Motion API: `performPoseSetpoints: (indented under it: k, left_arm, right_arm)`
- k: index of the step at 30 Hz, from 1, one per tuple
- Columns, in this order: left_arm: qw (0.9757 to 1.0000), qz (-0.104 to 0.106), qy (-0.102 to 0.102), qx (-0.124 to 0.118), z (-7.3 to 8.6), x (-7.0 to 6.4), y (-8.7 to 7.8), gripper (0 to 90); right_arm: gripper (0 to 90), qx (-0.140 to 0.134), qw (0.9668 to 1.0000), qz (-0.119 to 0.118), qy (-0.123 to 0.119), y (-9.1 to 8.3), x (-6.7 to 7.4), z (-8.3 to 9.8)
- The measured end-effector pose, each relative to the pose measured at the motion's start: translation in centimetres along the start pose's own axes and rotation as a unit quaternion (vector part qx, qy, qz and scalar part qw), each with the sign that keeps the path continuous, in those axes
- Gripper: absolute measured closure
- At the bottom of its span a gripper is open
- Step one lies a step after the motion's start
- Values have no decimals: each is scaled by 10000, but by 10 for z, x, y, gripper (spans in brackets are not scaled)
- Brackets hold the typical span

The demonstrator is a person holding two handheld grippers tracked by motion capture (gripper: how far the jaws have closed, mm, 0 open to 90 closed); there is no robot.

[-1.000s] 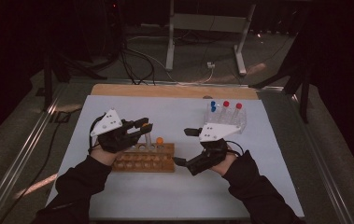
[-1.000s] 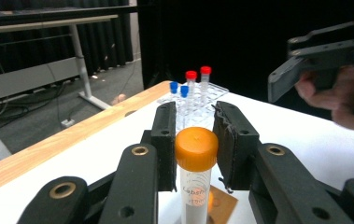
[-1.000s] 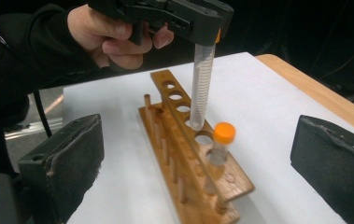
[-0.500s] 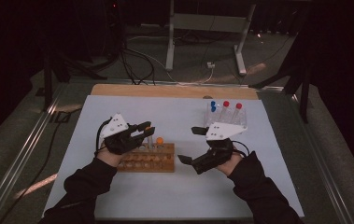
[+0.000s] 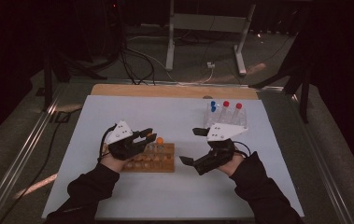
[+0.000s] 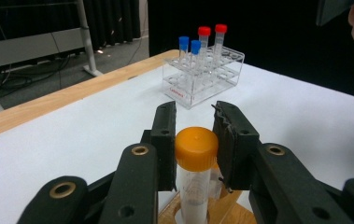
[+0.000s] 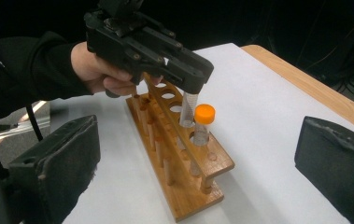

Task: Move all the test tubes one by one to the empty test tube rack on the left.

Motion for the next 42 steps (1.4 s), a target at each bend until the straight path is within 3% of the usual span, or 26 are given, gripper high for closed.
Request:
performPoseSetpoints:
  k: [16, 33, 35, 38, 42]
  left_arm:
    - [9998, -95, 118, 124, 17, -3, 4, 717]
    - [9997, -208, -19, 101, 19, 0, -2, 705]
    - [9998, -127, -122, -3, 15, 0, -3, 645]
    - [9994, -155, -165, -264, 2, 2, -10, 471]
    - [9976, -97, -402, -557, -18, 5, -23, 299]
  right_arm:
    - [3, 53, 10000, -36, -11, 0, 2, 1]
    - [3, 55, 9999, -69, -50, 0, 2, 1]
    - [3, 29, 10000, -71, -53, 0, 2, 0]
    - [3, -159, 9997, -107, -172, -2, 3, -3]
    - [3, -311, 9989, -62, -336, -8, -2, -9]
Point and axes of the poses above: each handheld gripper's, and its own axes: y roughly forward along the jaws, z roughly out of its underside, x roughly to its left, the point moved 9 cm from there along y, roughly forward along the jaws, and after that the axes turned 10 degrees about -x, right-handed, at the moved point
